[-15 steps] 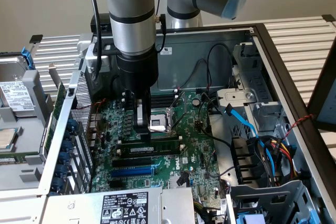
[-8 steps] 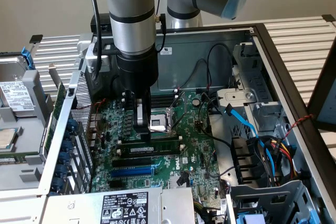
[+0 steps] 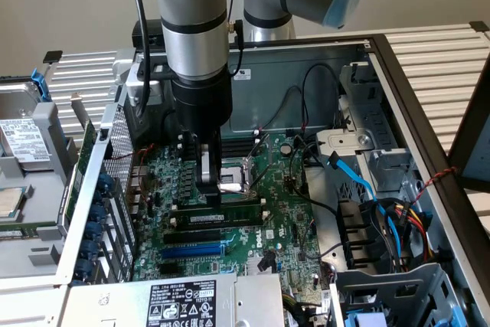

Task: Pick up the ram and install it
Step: 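Press down the ram until it locks into place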

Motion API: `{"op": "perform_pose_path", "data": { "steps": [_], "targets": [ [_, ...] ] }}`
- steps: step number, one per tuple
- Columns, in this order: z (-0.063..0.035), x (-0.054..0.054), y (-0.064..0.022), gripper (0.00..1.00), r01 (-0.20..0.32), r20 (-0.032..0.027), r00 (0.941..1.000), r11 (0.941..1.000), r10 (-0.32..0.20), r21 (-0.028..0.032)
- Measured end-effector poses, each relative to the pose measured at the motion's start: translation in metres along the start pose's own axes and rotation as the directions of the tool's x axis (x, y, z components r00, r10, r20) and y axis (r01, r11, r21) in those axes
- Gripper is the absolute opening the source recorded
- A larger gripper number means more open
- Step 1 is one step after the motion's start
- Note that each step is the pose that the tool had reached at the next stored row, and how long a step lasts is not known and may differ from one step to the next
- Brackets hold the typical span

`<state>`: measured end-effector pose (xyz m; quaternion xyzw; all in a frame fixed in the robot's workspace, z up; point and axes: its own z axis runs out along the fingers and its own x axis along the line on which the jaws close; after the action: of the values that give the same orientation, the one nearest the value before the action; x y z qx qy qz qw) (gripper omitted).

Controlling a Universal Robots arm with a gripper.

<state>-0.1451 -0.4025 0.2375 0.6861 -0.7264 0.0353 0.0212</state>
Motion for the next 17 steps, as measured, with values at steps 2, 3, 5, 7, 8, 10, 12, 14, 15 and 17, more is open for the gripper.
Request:
{"op": "perform_pose_path", "data": {
  "steps": [2,3,5,7,8,10,12,14,15,17],
  "targets": [
    [0.0,-0.0001,-0.002,0.11,0.0,0.0,1.0,1.0,0.0,-0.0001],
    [0.0,-0.0002,-0.0029,0.11,0.0,0.0,1.0,1.0,0.0,0.0],
    [0.0001,-0.0002,-0.0042,0.11,0.0,0.0,1.0,1.0,0.0,0.0],
    [0.0001,-0.0003,-0.0051,0.11,0.0,0.0,1.0,1.0,0.0,0.0],
    [0.0001,-0.0003,-0.0056,0.11,0.0,0.0,1.0,1.0,0.0,0.0],
    [0.0001,-0.0003,-0.0064,0.11,0.0,0.0001,1.0,1.0,0.0,0.0],
    [0.0001,-0.0004,-0.0066,0.11,0.0,0.0001,1.0,1.0,0.0,0.0],
    [0.0001,-0.0004,-0.0066,0.11,0.0,0.0,1.0,1.0,0.0,-0.0001],
    [0.0001,-0.0004,-0.0067,0.11,0.0,0.0,1.0,1.0,0.0,0.0],
    [0.0002,-0.0003,-0.0073,0.11,0.0,0.0,1.0,1.0,0.0,0.0]
  ]
}}
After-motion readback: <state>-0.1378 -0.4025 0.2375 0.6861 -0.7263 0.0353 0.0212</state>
